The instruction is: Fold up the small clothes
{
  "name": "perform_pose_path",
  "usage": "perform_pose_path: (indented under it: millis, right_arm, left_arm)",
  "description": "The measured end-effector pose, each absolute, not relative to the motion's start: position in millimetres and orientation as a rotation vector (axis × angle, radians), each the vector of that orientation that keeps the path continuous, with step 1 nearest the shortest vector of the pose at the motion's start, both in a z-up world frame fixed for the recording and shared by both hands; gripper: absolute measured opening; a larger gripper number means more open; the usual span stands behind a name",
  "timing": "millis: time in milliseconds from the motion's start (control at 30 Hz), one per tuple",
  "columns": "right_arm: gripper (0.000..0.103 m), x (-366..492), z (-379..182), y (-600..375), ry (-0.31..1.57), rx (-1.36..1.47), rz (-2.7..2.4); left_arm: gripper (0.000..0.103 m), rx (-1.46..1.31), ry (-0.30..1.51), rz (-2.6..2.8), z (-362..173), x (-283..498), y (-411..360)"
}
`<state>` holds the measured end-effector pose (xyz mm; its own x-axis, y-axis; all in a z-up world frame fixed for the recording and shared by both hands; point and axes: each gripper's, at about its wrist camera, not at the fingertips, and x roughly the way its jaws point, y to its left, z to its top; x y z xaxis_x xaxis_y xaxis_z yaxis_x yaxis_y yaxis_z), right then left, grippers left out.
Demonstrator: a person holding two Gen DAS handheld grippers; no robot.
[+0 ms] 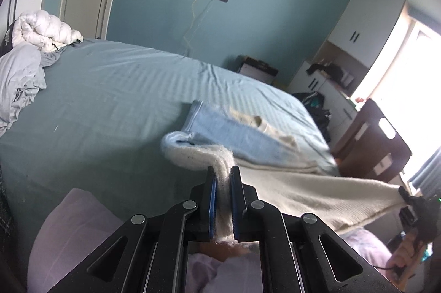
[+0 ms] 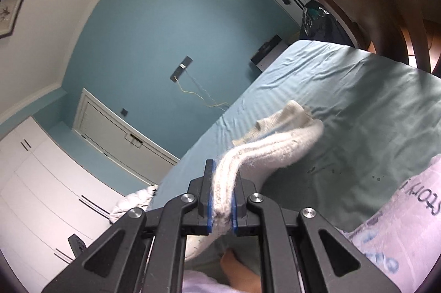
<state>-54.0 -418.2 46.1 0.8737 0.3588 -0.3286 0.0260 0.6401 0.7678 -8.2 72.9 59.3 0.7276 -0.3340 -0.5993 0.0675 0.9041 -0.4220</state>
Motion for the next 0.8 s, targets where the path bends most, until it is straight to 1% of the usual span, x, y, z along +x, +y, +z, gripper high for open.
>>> perform_pose_path:
  millis: [167,300,500,667,800]
  right_arm:
    - [0.005,-85.0,53.8,-432.7,0.485,0.869,0.195]
    - [0.005,-105.6,65.9,-427.7,0.518,0.823,0.204]
    - [0.005,-113.7,82.1,-425.0,0.565,0.833,0.307]
    - [0.005,-67.7,65.3,-434.4,0.655,0.874,0.276]
    - [0.005,-3.0,48.2,-451.6,0.744,0.941,0.268]
  left_arm:
    - [0.008,-0.484,0.699,-0.251,67.0,-30.9,92.9]
    - [0.008,-0.483,0.682,-0.294,78.4,-55.3,95.3]
    - [0.008,-0.587,0.662,-0.319,97.0,-73.2,112.4]
    - [0.008,-0.598,0.695,-0.322,91.6,-35.4,116.1]
    - [0.008,-0.654,0.767,-0.351,75.5,31.1,111.5]
